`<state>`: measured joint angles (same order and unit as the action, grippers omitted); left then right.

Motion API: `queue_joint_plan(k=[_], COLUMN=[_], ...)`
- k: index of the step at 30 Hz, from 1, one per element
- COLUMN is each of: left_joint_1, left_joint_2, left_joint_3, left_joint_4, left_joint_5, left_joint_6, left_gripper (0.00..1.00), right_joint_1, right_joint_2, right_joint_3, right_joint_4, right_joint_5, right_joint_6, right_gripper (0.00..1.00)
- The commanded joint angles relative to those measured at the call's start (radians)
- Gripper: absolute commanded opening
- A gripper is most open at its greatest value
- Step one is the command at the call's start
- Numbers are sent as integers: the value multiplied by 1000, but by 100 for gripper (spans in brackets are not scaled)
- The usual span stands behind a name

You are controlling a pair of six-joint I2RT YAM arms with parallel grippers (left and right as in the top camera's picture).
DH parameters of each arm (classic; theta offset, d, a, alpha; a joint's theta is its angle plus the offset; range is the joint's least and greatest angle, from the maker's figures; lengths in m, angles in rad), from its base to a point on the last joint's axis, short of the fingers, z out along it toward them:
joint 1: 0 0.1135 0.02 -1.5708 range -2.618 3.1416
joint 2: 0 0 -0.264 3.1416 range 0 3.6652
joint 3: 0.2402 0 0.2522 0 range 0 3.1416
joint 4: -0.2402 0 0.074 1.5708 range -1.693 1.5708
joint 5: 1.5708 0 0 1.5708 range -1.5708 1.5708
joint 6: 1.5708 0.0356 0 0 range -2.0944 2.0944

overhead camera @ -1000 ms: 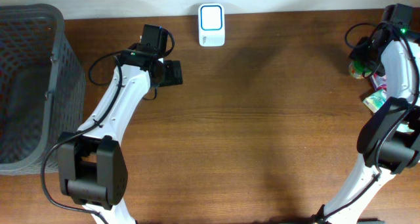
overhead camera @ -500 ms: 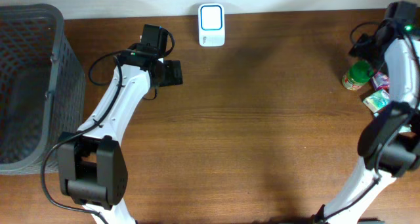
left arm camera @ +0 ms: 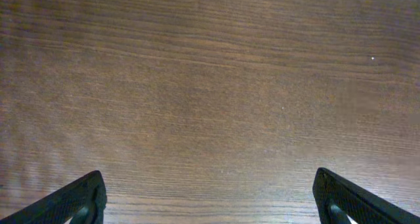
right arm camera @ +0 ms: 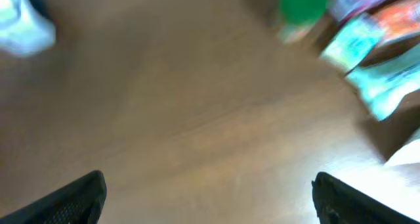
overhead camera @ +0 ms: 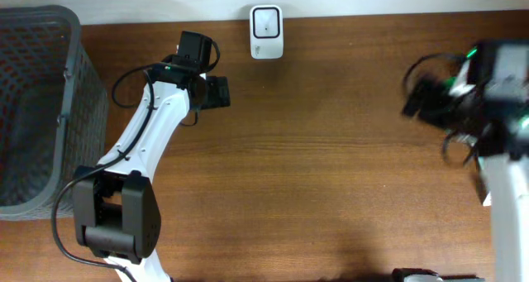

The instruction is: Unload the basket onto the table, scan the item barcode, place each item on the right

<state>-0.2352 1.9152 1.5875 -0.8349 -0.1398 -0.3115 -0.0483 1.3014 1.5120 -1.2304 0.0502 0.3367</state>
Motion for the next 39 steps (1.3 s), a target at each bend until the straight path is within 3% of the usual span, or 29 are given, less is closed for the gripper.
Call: queue_joint_plan(k=[1,5,19,24,26,28,32,39], left_joint_1=[3,3,3,3,3,3,3,3], left_joint_2=[7,7,7,7,7,7,7,7], left_joint_3=[-3,-3,-3,-3,-3,-3,-3,-3], left_joint_4=[-1,-1,-1,-1,-1,-1,-1,-1], left_joint_5=[-11,-11,-11,-11,-11,-11,-11,-11], left_joint_6=[-12,-12,-12,-12,-12,-12,-12,-12], left_gripper=[99,99,99,99,99,99,99,99], right_joint_1=[114,152,153,152,152,152,84,58], right_joint_2=[-177,-238,-127,-279,-399,-516,-791,-1157], right_joint_3=[-185,-246,-282,-482,-615,-745,-1029,-1370], right_joint_4=[26,-7,-26,229,394,528,750,1038], right_joint_5=[-3,-2,-15,-44,-175,-226,-226,-210], right_joint_6=[51,65,11,-72,-234,-307,-303,-304], right_gripper=[99,99,99,99,99,99,99,99])
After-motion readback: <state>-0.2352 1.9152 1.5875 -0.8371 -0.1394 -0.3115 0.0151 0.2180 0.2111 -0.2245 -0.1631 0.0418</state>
